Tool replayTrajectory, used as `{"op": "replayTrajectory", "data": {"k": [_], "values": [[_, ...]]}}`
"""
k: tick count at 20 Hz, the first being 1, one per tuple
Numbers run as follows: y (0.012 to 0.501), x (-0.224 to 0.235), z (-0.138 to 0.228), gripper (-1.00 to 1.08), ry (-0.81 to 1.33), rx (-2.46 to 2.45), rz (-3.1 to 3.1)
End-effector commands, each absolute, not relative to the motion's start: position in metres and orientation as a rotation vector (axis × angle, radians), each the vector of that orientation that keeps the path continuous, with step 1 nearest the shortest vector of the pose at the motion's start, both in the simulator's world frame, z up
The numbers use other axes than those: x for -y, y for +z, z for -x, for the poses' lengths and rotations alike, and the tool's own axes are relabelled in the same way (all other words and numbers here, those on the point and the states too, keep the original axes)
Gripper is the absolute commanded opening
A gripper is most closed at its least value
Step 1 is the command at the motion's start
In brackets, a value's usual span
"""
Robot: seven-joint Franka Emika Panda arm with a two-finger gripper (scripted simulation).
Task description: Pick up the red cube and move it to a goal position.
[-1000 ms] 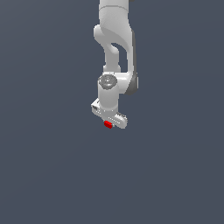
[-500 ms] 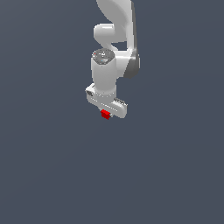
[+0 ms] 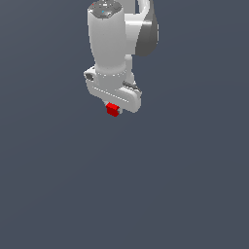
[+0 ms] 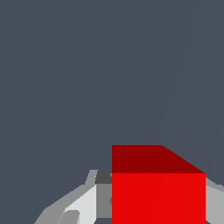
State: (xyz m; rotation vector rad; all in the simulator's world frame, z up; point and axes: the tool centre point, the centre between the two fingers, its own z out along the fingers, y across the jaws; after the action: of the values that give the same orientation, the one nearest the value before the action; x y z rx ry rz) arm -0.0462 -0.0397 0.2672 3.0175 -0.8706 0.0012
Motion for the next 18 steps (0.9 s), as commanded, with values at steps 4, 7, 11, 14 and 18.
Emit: {"op": "replayTrajectory", "data": {"k": [4, 7, 11, 14, 18], "values": [[0.326, 0.046, 0.045, -1.00, 0.001, 0.871, -3.017], [0.357, 0.050, 0.044, -1.00, 0.001, 0.871, -3.017], [0.397, 0.054, 0.041, -1.00, 0.000, 0.870, -3.018], [0.426, 0.058, 0.039, -1.00, 0.000, 0.870, -3.018], [0.458, 0.061, 0.037, -1.00, 0.000, 0.869, -3.018]]}}
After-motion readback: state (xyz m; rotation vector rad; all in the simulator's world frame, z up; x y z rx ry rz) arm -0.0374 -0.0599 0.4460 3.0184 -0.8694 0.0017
